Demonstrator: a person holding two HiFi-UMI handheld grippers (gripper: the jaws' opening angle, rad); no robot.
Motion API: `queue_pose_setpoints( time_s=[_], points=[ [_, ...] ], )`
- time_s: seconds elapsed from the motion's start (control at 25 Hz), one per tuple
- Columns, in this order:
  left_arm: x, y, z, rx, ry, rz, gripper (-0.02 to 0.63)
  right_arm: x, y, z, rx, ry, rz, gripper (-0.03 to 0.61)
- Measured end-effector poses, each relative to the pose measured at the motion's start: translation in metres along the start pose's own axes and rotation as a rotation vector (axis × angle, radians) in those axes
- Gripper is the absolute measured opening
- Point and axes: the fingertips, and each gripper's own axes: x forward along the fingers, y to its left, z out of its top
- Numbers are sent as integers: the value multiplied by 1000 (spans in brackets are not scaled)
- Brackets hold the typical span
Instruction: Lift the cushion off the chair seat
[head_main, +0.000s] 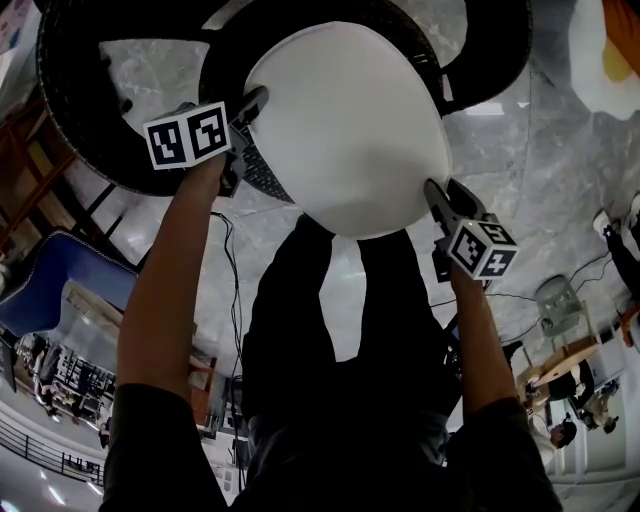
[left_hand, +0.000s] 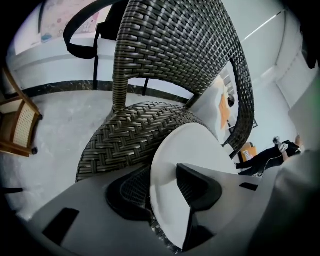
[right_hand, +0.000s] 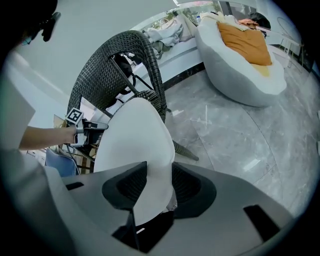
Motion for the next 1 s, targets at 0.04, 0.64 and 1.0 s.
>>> queue_pose_setpoints(
  time_s=[0.04, 0.64, 1.0],
  points=[
    [0, 0, 0, 1, 1, 6, 165, 1, 0, 1, -3, 1, -4, 151],
    [-44, -28, 24, -22, -88, 66, 29, -38, 15, 29, -69, -33, -27, 35],
    [-141, -87, 89, 11, -242, 54, 28, -103, 53, 89, -122, -134, 4, 35]
  ],
)
